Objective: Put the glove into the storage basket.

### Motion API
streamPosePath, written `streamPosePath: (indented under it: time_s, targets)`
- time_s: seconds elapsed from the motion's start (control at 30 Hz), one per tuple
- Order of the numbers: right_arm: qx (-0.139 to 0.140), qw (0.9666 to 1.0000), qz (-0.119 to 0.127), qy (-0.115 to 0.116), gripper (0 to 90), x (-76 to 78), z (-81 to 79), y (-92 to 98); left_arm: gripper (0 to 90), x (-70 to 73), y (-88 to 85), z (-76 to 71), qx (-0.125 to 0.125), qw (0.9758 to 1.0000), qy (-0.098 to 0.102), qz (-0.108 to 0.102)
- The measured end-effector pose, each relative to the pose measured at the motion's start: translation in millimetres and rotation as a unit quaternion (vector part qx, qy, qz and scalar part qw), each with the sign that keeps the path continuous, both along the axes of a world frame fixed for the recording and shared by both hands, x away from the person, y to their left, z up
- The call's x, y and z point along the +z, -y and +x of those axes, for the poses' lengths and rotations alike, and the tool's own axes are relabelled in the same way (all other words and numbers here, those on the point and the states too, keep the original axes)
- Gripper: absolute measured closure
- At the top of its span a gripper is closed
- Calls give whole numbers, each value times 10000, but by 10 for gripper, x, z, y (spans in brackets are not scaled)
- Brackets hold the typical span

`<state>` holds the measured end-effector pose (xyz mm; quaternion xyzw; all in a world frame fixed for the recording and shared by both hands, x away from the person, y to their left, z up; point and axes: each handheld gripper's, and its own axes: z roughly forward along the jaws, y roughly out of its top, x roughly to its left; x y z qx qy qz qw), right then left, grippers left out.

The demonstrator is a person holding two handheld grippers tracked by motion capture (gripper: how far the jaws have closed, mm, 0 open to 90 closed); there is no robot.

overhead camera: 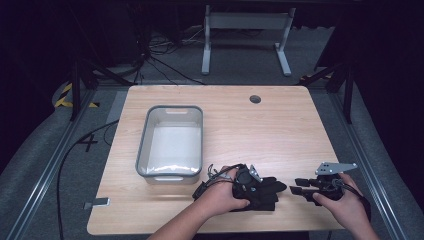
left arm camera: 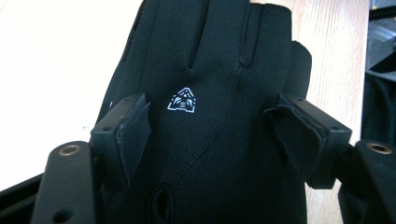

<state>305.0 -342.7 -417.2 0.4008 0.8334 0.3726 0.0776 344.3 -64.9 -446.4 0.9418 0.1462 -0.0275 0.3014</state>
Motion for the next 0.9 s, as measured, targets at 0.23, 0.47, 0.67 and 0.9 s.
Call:
streamPosePath:
  time_s: [0.23,0.47,0.67,0.9]
  targets:
    - [38,9996,263,-109,590,15,-3,13,285,-20,-2,-25,58,9999,118,-20]
    - [19,9995,296,-89,588,30,-7,16,308,-36,33,-25,485,9983,319,-1]
    - [8,9994,334,-90,592,30,-5,23,368,-33,41,-15,823,9960,332,9]
    - [121,9997,179,-109,646,24,-2,14,600,-11,-28,86,1181,9929,46,-106]
